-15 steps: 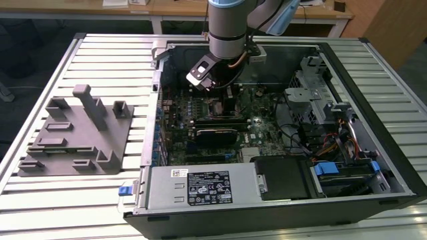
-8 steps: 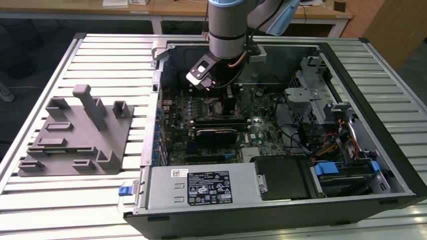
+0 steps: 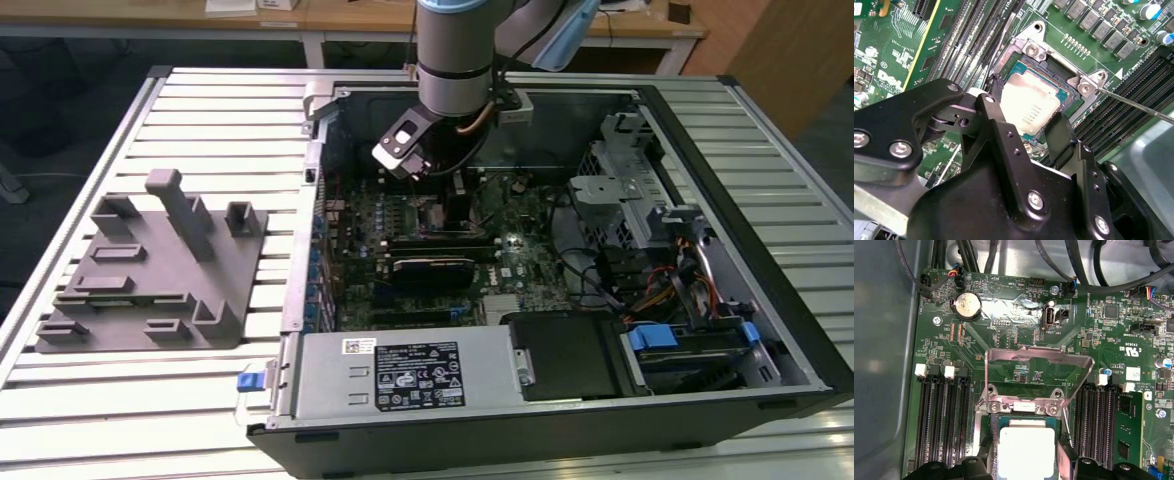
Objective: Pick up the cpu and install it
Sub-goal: 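Place the cpu into insertion slot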
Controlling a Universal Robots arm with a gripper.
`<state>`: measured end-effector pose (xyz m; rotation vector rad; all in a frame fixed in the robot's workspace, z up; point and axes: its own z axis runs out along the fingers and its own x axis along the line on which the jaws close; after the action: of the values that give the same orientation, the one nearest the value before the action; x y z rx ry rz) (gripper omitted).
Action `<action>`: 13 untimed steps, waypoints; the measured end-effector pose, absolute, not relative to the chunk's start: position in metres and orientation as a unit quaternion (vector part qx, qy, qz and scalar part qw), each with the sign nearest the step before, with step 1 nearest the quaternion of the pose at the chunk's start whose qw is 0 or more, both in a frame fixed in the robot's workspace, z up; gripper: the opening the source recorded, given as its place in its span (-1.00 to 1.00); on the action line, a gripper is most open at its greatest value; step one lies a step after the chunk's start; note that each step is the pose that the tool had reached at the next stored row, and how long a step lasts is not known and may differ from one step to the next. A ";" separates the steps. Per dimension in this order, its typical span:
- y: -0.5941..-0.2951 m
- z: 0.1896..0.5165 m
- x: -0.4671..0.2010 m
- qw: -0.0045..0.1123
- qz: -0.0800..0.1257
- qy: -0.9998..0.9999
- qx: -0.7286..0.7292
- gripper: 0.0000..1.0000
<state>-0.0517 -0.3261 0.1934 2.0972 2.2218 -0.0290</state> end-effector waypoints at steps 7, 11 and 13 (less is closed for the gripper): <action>-0.326 0.194 -0.052 0.043 -0.010 0.726 0.686 0.19; -0.326 0.193 -0.052 0.043 -0.009 0.726 0.686 0.07; -0.326 0.193 -0.052 0.043 -0.009 0.726 0.686 0.07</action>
<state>-0.0517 -0.3261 0.1934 2.0977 2.2218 -0.0284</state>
